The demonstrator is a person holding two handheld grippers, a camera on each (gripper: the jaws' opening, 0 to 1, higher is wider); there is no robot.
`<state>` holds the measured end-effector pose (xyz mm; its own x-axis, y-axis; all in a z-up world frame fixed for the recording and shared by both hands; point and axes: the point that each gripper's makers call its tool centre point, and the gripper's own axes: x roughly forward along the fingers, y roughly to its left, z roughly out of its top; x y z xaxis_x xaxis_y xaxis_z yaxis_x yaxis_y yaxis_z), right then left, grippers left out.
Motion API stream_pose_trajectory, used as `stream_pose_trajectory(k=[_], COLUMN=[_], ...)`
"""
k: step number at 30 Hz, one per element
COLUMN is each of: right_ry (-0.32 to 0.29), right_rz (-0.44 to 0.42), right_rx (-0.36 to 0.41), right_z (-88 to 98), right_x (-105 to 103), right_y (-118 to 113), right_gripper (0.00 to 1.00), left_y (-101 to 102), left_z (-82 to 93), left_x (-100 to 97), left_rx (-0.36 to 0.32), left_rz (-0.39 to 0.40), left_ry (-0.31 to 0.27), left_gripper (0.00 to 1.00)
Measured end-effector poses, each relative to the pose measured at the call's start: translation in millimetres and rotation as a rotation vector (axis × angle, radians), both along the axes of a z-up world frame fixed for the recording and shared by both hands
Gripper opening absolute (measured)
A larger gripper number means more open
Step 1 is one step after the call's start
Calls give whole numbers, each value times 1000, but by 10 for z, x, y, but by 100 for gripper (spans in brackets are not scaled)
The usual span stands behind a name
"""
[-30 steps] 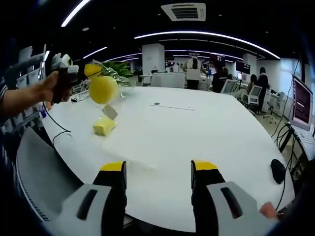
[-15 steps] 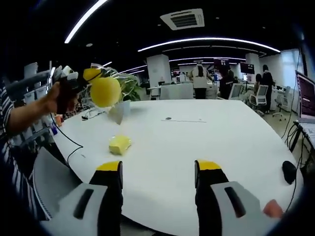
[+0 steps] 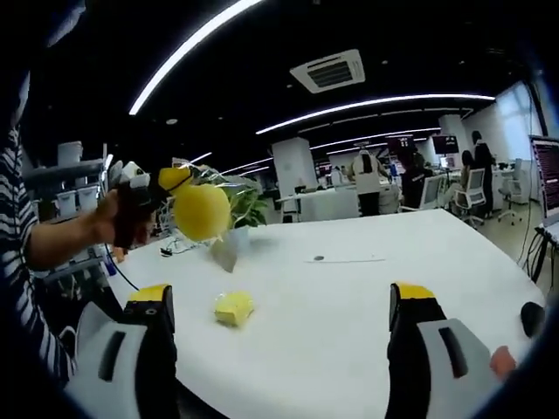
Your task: Compare the silicone blocks by pressing each to a similar depth, holding the contact briefly, and releasing to observe deformation and rebound differences across the visible hardness samples.
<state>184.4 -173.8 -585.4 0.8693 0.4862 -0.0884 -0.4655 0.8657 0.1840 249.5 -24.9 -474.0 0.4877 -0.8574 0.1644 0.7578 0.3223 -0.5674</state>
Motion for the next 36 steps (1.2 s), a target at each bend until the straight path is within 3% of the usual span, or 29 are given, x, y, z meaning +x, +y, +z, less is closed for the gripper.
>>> stream_pose_trajectory(k=[5,8,17,20,31,34,36], right_ry=[0,-20,-105,-126,-136,-131,-131], right_rz=[26,60,167,223,327,372,411], right_rx=[20,78,119,123,149,170,225], right_z=[-17,80,414,506,606,633,703], right_x=[55,127,370,386,499,518,501], right_y=[116,218,498,615,830,895,951], right_gripper=[96,96,96,87,80,75,76], left_y=[-51,-79,-150,-164,-186,-200,-201], left_z=[-3,12,66,91,148,165,198], left_x=[-37,-50,-80,-92,-145,-168,-182], left_rx=[-17,-34,-57,-69,-89,-98,-126], left_rz=[-20,-33,-60,-65,-81,-93,-101], left_ry=[11,17,25,27,31,35,40], left_gripper=[0,0,0,0,0,0,0])
